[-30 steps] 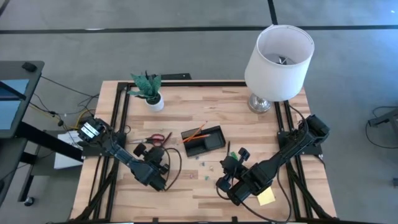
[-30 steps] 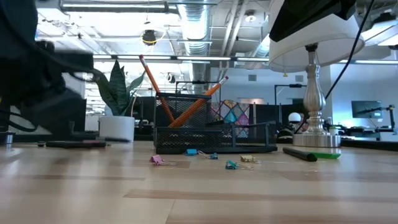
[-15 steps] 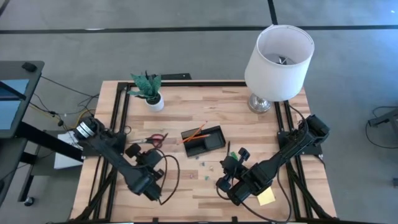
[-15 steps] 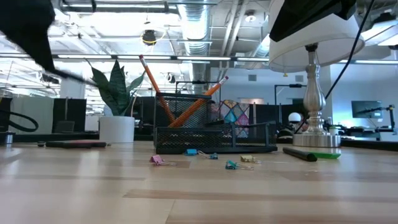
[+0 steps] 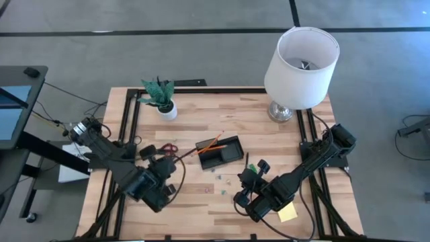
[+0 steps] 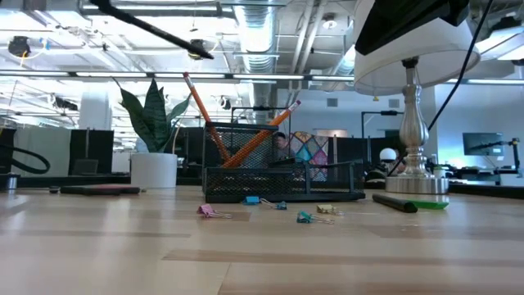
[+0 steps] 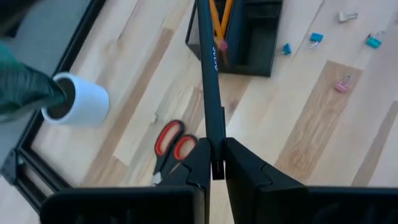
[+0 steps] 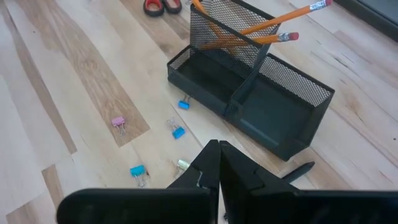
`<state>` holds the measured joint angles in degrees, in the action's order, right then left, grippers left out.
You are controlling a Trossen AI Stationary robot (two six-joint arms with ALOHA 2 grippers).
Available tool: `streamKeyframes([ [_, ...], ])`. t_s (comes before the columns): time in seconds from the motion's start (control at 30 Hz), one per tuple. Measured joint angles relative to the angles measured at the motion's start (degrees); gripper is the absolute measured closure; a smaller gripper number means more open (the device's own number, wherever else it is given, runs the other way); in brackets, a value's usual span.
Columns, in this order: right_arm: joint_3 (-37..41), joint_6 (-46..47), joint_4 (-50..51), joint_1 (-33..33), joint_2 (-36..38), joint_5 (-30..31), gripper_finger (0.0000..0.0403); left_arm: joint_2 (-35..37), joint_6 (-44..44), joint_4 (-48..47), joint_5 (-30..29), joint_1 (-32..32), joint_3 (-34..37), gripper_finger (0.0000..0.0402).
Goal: Pick and place office supplies into organizer
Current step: Put the left black pen into the black desk organizer
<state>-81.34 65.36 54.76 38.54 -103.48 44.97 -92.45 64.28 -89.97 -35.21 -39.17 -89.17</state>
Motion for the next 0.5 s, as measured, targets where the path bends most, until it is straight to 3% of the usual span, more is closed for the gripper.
streamKeyframes([
  [0.33,0.0,0.0,0.0,0.0,-0.02,0.0,0.0403,0.24,-17.86,-0.03,13.6,14.19,-3.88,0.0386],
  [0.5,0.0,0.0,-0.01,0.0,-0.02,0.01,0.0403,0.24,-26.1,0.76,17.43,20.56,-3.88,0.0386],
])
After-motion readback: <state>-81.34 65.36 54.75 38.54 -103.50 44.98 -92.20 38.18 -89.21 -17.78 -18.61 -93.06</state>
